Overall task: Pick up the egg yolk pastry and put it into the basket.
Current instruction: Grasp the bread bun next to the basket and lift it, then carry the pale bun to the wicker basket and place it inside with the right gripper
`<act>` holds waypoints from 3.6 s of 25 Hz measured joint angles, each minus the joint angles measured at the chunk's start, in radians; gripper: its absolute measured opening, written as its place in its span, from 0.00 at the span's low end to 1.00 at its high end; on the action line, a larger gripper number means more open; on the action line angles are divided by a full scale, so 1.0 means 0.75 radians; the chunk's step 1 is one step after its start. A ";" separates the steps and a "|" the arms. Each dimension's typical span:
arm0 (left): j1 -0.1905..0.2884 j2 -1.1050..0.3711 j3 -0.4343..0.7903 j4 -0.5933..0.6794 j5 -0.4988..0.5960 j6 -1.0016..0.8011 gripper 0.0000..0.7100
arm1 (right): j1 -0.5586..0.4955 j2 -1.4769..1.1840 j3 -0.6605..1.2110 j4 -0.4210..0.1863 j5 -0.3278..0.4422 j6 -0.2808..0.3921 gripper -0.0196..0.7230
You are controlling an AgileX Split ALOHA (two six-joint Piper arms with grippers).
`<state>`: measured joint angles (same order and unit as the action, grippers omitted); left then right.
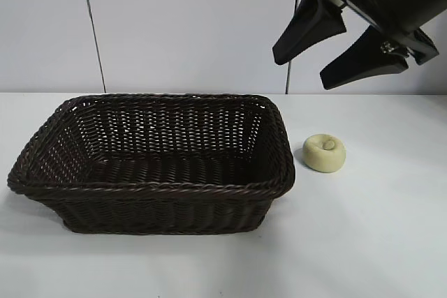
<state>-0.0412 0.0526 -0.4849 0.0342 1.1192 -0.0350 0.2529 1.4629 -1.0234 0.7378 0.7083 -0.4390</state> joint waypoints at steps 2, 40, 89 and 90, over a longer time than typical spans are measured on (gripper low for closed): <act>0.000 -0.071 0.000 0.000 0.003 0.000 0.89 | 0.000 0.011 -0.045 -0.014 0.026 0.018 0.70; 0.000 -0.087 0.000 0.000 0.006 -0.001 0.89 | -0.148 0.563 -0.608 -0.713 0.317 0.555 0.70; 0.000 -0.087 0.000 0.000 0.006 -0.001 0.89 | -0.135 0.551 -0.820 -0.720 0.379 0.660 0.07; 0.000 -0.087 0.000 0.000 0.006 -0.001 0.89 | -0.130 0.548 -0.820 -0.714 0.384 0.660 0.07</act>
<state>-0.0412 -0.0124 -0.4849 0.0342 1.1237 -0.0358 0.1556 1.8738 -1.6384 0.2021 0.9964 0.0563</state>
